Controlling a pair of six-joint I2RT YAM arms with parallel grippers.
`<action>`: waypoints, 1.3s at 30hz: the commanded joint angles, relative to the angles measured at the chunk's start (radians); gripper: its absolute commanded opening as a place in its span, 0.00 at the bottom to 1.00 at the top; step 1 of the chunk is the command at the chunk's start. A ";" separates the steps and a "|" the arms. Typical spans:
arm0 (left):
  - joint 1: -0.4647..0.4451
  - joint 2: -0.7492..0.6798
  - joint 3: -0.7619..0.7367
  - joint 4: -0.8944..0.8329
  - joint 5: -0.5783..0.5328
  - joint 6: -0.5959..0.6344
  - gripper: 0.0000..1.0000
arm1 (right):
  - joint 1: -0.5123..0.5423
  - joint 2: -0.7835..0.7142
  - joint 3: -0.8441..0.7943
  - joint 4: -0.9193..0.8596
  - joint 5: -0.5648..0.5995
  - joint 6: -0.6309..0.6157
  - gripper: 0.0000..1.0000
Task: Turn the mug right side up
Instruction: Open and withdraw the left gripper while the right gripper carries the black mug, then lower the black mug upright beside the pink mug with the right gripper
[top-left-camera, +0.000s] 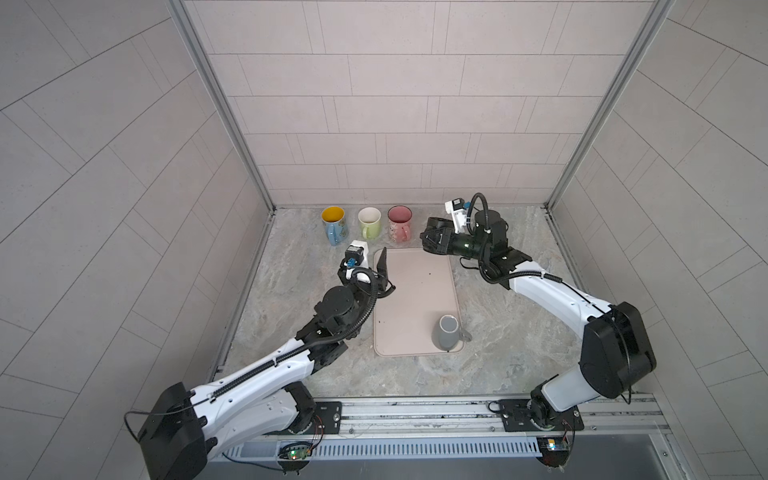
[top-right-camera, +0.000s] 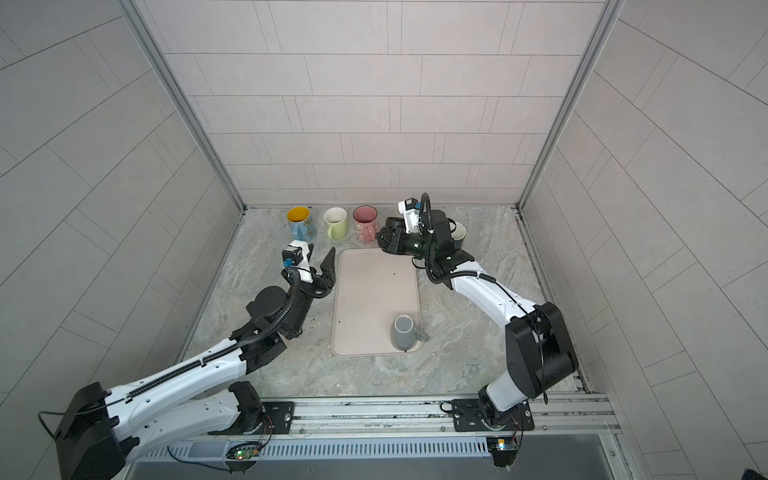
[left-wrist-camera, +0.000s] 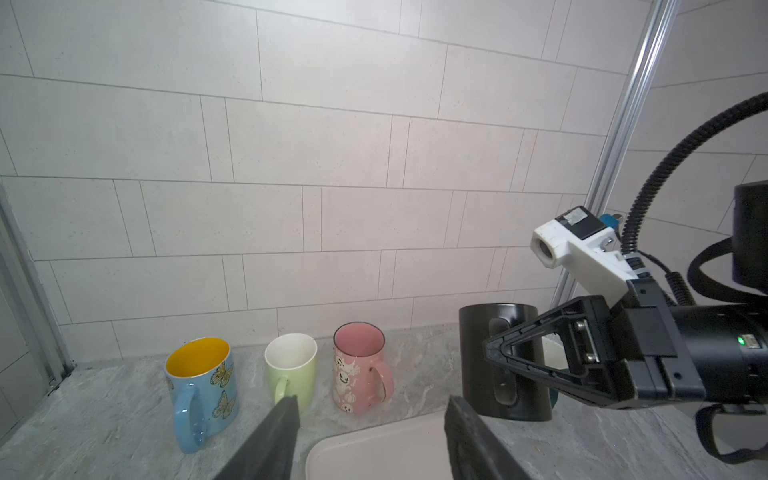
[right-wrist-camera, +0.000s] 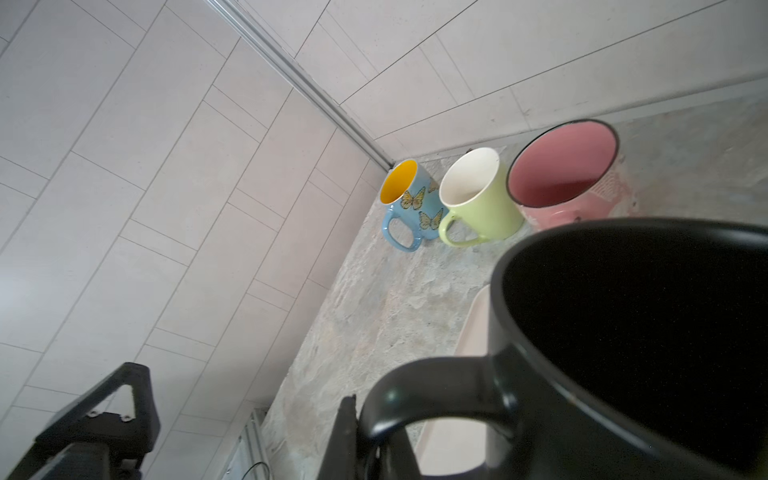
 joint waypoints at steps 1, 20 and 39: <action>0.038 -0.005 0.040 -0.152 0.017 -0.081 0.61 | -0.005 0.036 -0.009 0.232 0.050 -0.122 0.00; 0.294 0.074 0.135 -0.277 0.257 -0.216 0.61 | -0.087 0.501 0.164 0.688 0.072 -0.098 0.00; 0.346 0.137 0.131 -0.244 0.304 -0.255 0.61 | -0.090 0.602 0.268 0.504 0.131 -0.288 0.00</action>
